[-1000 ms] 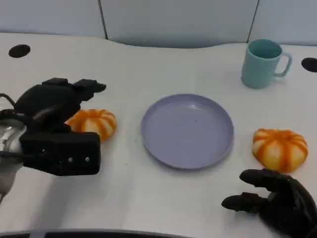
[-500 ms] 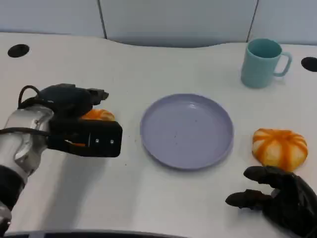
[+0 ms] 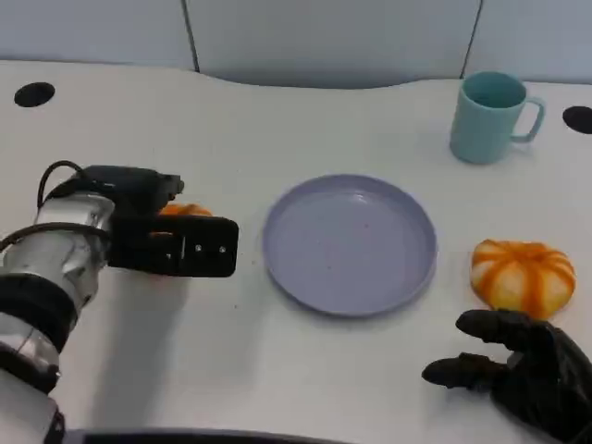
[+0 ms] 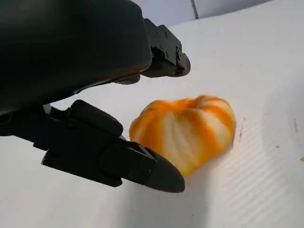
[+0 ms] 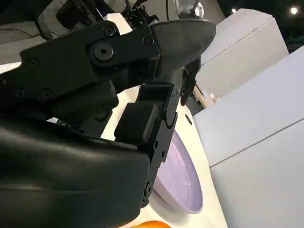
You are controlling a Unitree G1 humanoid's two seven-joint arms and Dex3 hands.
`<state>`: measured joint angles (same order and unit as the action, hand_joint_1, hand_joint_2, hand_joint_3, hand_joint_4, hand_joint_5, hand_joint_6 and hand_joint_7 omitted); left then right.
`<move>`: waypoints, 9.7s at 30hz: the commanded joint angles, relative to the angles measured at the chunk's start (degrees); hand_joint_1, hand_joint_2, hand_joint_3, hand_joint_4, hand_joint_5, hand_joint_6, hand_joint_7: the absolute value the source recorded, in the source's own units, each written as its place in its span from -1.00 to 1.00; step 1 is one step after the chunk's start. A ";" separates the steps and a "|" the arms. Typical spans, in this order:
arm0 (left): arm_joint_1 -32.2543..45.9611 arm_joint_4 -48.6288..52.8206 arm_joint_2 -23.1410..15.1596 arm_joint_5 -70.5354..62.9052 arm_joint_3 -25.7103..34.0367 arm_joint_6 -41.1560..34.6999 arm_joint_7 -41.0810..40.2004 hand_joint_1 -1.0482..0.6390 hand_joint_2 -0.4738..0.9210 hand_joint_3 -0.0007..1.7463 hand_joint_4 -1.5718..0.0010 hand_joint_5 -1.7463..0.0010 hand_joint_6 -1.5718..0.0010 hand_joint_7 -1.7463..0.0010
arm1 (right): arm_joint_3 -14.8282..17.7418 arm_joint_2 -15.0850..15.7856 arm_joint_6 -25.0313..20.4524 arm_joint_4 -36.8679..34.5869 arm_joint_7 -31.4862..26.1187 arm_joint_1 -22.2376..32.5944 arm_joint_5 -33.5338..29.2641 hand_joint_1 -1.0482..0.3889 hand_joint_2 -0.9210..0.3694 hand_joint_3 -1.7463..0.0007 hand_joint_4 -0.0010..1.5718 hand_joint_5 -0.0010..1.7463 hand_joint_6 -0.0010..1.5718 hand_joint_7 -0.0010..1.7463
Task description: Grasp the bread from the table and place it into the plate.
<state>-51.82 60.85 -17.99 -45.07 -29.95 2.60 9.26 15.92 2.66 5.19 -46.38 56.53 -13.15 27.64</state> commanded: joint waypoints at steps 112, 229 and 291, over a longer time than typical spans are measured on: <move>-13.33 10.08 12.39 -0.64 -5.99 21.87 -28.60 -0.01 1.00 -0.97 -0.03 -1.00 0.04 -0.38 | -4.82 -1.59 -5.42 16.11 -6.94 9.78 0.20 -0.52 -1.00 0.80 0.55 -0.70 0.58 -0.99; 10.44 -11.77 6.43 41.50 23.48 31.44 13.09 -0.45 1.00 -0.83 0.84 -0.45 0.65 0.39 | -4.03 -1.36 -3.43 14.25 -7.71 8.32 0.12 -0.52 -1.00 0.79 0.45 -0.51 0.61 -0.99; 57.09 -46.17 20.65 76.83 40.69 12.34 27.99 -0.38 1.00 -0.64 0.90 -0.85 0.90 -0.45 | -1.78 -0.85 2.11 4.08 -4.90 4.10 -0.41 -0.52 -1.00 0.78 0.36 -0.41 0.53 -0.99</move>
<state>5.75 13.53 2.97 32.08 9.94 13.34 36.45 13.55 0.75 7.50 -41.48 52.53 -9.34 27.61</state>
